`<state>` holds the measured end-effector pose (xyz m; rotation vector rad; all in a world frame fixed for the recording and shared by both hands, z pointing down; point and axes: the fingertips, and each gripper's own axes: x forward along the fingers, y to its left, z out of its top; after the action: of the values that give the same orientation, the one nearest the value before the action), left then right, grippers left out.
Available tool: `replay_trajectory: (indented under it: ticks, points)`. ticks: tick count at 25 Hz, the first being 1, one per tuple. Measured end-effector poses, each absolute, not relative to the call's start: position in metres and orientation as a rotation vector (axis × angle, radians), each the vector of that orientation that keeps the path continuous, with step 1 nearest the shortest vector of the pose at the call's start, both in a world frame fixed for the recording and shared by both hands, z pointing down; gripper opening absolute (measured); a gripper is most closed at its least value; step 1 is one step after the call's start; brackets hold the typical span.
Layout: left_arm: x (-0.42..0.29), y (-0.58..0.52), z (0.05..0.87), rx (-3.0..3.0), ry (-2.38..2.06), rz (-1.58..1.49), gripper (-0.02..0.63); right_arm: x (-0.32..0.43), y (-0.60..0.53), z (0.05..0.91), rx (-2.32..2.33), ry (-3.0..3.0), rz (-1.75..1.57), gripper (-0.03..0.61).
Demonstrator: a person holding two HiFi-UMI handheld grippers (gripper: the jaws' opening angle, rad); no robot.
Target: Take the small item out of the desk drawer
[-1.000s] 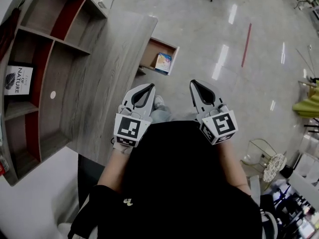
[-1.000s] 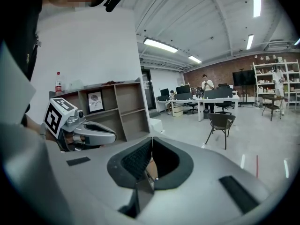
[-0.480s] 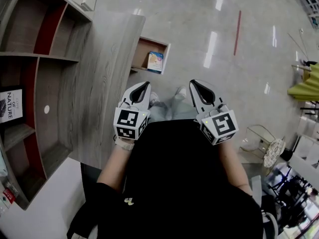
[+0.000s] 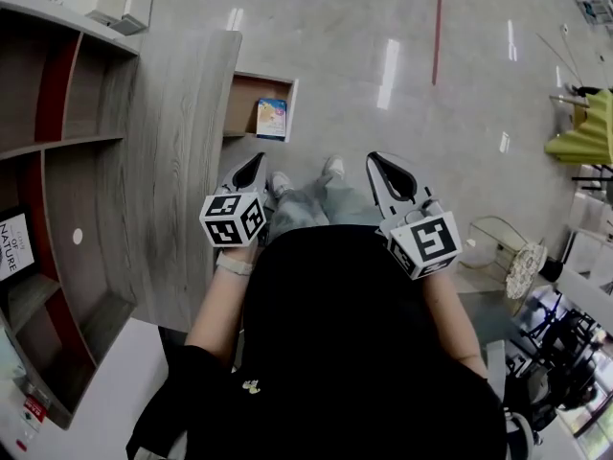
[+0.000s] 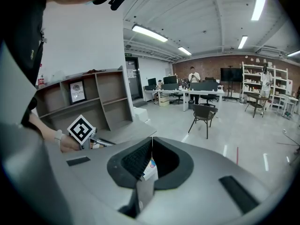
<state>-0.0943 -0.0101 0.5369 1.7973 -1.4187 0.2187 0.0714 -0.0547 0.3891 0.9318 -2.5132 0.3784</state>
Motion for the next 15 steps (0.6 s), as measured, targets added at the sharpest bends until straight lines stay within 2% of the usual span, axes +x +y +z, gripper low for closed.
replay_trajectory:
  ticks: [15]
  points:
    - [-0.088, -0.027, 0.655, 1.446, -1.308, 0.096, 0.009, 0.123, -0.065, 0.404, 1.047, -2.381, 0.379, -0.002]
